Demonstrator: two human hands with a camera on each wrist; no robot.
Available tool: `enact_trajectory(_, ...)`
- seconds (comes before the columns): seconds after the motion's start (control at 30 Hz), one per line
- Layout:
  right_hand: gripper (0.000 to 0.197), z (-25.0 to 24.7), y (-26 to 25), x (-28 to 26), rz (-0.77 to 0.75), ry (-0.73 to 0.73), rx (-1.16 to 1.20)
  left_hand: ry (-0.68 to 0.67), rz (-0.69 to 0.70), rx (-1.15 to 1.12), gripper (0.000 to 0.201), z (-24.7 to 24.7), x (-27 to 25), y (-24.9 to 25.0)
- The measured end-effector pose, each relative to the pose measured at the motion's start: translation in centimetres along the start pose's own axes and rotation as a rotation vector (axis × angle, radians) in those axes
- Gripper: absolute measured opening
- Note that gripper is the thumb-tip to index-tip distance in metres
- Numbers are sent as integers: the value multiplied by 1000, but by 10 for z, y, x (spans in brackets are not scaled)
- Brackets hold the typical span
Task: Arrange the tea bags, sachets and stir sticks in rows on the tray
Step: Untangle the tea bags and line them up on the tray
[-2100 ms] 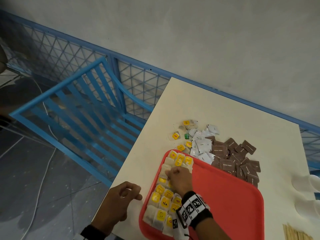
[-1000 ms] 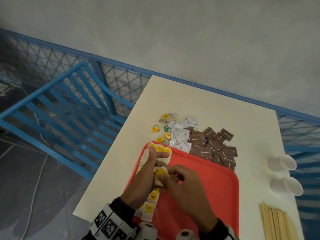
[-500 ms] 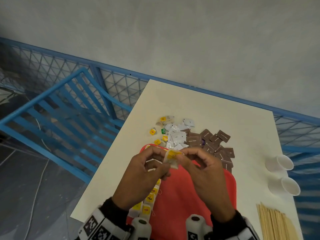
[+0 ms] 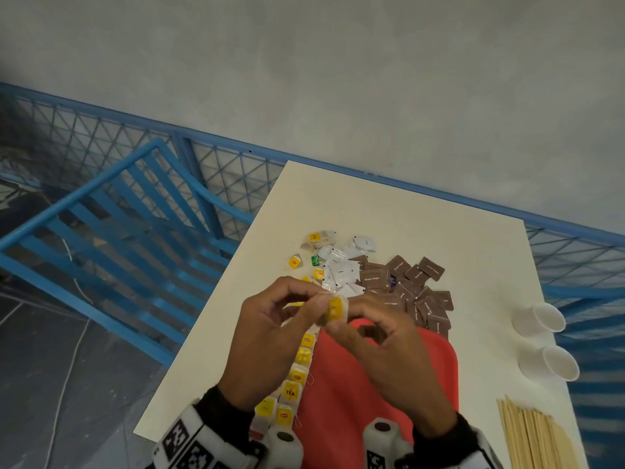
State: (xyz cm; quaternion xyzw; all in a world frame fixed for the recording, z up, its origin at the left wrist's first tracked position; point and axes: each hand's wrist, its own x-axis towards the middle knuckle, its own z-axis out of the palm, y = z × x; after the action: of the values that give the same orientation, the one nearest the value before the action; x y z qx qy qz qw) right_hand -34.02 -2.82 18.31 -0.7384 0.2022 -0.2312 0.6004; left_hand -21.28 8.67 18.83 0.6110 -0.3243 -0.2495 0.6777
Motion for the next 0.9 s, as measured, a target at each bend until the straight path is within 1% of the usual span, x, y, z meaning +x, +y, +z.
enact_trajectory(0.03,12,1,0,-1,10,0,-1,11,-30,-52,9,-1,0,1)
enact_trajectory(0.1,15,2,0,-1,22,64,36,11,-57,-101,5,-2,-1,5)
enact_trajectory(0.2,11,8,-4,0,-52,127,24,-10,-46,-75,5,-4,-2,4)
enact_trajectory(0.27,8,13,-5,1,-60,180,55,-77,-70,-21,14,-7,-2,0)
enact_trajectory(0.33,10,13,-3,2,-44,244,134,-159,-95,82,21,-10,-4,-5)
enact_trajectory(0.4,12,11,-1,3,-33,259,156,-165,-109,157,30,-15,-6,-7)
enact_trajectory(0.5,13,11,-3,3,-37,228,144,-137,-92,127,44,-16,-8,-2)
enact_trajectory(0.53,12,12,-4,3,-43,221,132,-129,-74,134,44,-14,-7,0)
enact_trajectory(0.6,11,13,-5,3,-51,208,129,-99,-28,187,33,-11,-5,2)
enact_trajectory(0.67,12,16,-5,4,-23,186,183,-62,-15,177,22,-10,-3,1)
enact_trajectory(0.73,18,20,-3,2,35,121,211,-56,-37,136,19,-14,-3,-5)
enact_trajectory(0.8,13,22,1,-5,72,26,171,-69,-69,110,19,-21,-10,-11)
enact_trajectory(0.83,10,25,6,-9,97,-13,150,-80,-106,98,21,-26,-14,-17)
enact_trajectory(0.9,7,33,19,-15,166,-44,134,-117,-209,76,19,-36,-23,-33)
